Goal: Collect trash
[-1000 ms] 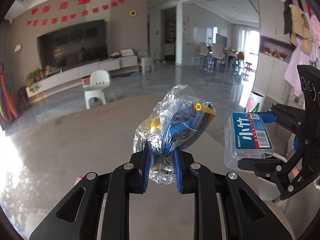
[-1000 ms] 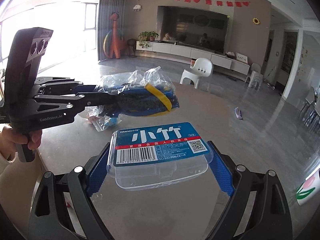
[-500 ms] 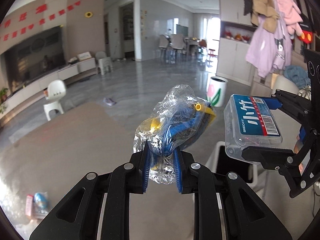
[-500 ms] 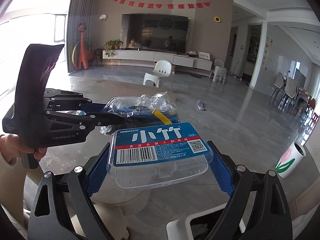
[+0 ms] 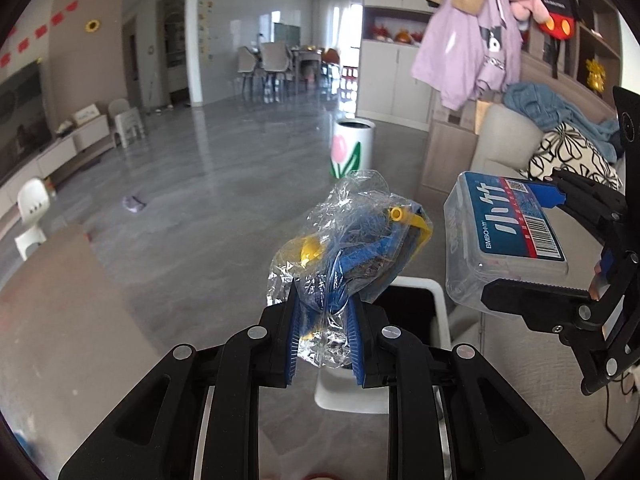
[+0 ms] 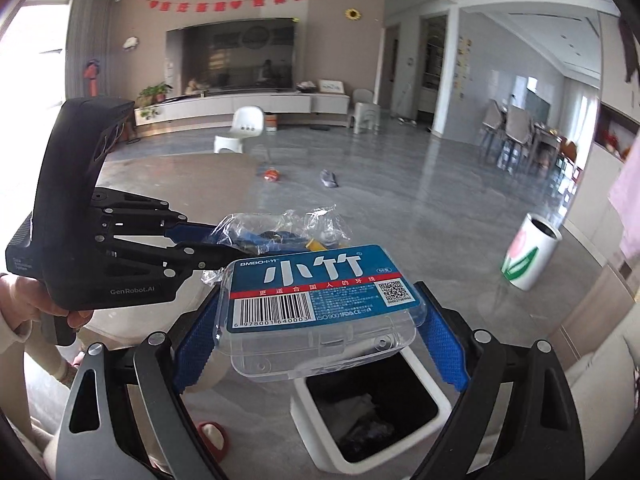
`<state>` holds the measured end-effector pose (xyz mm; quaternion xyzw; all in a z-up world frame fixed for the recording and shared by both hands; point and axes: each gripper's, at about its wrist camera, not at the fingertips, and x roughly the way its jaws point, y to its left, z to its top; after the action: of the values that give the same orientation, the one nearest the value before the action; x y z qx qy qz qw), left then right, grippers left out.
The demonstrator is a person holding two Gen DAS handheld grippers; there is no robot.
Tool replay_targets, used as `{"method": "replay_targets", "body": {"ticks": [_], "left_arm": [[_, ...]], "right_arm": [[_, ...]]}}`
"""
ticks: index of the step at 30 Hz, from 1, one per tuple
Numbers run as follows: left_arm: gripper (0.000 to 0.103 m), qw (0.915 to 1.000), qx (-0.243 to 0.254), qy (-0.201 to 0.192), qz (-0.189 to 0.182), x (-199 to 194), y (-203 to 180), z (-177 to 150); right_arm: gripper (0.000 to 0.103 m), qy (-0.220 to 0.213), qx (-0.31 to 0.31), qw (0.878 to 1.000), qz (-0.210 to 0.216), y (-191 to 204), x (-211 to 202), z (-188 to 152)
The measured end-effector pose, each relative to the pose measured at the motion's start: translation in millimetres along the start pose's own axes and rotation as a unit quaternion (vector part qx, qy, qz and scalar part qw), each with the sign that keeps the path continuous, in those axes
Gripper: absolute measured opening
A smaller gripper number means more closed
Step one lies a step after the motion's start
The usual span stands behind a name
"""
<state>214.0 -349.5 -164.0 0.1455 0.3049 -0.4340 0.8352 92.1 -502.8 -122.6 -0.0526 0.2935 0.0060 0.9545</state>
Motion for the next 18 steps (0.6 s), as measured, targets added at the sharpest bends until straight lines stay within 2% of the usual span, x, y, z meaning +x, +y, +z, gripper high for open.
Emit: {"method": "replay_targets", "body": {"ticks": [6, 8, 9, 10, 11, 12, 18], "left_arm": [[0.021, 0.9992, 0.031, 0.017, -0.019, 29, -32, 9], [0.025, 0.9988, 0.038, 0.027, -0.017, 44, -40, 11], [0.041, 0.9984, 0.041, 0.036, -0.016, 51, -43, 13], [0.073, 0.9981, 0.042, 0.042, -0.016, 57, -47, 15], [0.088, 0.9977, 0.048, 0.048, -0.003, 66, -52, 17], [0.095, 0.9973, 0.059, 0.040, 0.018, 68, -55, 17], [0.096, 0.9957, 0.069, 0.034, 0.052, 80, -63, 27]], "right_arm": [[0.090, 0.010, 0.019, 1.000, -0.011, -23, -1, -20], [0.090, 0.012, 0.024, 1.000, -0.014, -36, 3, -24], [0.090, 0.014, 0.027, 0.999, -0.017, -42, 3, -29], [0.090, 0.016, 0.031, 0.999, -0.019, -47, 1, -34], [0.090, 0.019, 0.036, 0.999, -0.020, -51, 2, -38], [0.090, 0.021, 0.042, 0.999, -0.024, -55, 4, -41], [0.090, 0.025, 0.064, 0.997, -0.030, -70, 8, -51]]}}
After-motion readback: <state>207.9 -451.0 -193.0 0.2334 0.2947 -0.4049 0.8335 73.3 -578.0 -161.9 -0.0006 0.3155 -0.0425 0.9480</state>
